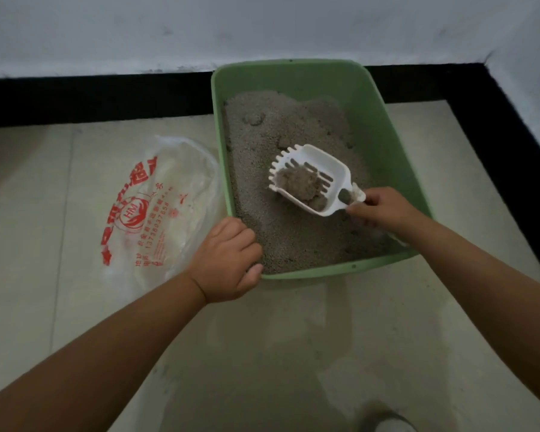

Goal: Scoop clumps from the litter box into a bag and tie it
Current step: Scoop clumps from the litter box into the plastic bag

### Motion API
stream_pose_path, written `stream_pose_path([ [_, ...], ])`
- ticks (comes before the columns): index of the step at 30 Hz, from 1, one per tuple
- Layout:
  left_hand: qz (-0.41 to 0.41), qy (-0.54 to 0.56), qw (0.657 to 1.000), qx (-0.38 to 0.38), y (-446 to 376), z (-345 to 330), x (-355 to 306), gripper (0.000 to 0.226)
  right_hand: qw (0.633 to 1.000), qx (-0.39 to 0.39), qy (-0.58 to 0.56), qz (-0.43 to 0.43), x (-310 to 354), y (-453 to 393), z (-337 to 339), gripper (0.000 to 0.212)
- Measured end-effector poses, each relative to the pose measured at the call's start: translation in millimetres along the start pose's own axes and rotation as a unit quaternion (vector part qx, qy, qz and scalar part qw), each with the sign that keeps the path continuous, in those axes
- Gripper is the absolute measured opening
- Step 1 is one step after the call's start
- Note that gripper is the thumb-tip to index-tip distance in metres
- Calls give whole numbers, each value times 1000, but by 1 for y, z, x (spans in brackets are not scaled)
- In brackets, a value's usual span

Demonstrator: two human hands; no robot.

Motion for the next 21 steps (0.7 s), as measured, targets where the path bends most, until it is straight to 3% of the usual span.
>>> stream_pose_path([
  [5, 4, -33, 999, 12, -2, 0, -1, 35, 1000, 10, 27, 5, 11, 8, -3, 22],
  [8, 10, -40, 999, 25, -1, -1, 1, 34, 998, -20, 63, 6, 10, 8, 4, 27],
  [10, 19, -45, 998, 33, -1, -2, 2, 34, 997, -3, 79, 1, 10, 9, 1, 22],
  [15, 14, -27, 998, 58, -3, 15, 8, 38, 995, 30, 90, -7, 14, 11, -12, 34],
  [18, 177, -101, 979, -11, 8, 62, 65, 36, 999, 15, 35, -10, 27, 14, -15, 28],
  [19, 273, -138, 952, -21, 20, 78, 91, 44, 1000, 15, 24, -4, 37, 15, -17, 25],
  [21, 497, -152, 853, 42, 61, 92, 144, 60, 999, 31, 20, 18, 62, 16, -26, 24],
])
Point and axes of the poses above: each hand's wrist, its own y-axis away from the middle knuckle, its own z-axis out of the back of the hand, x = y × z, the point moved 10 cm from there along -y, towards the middle knuckle, and after that the axes turned 6 degrees about z, right-handed, at the moved point
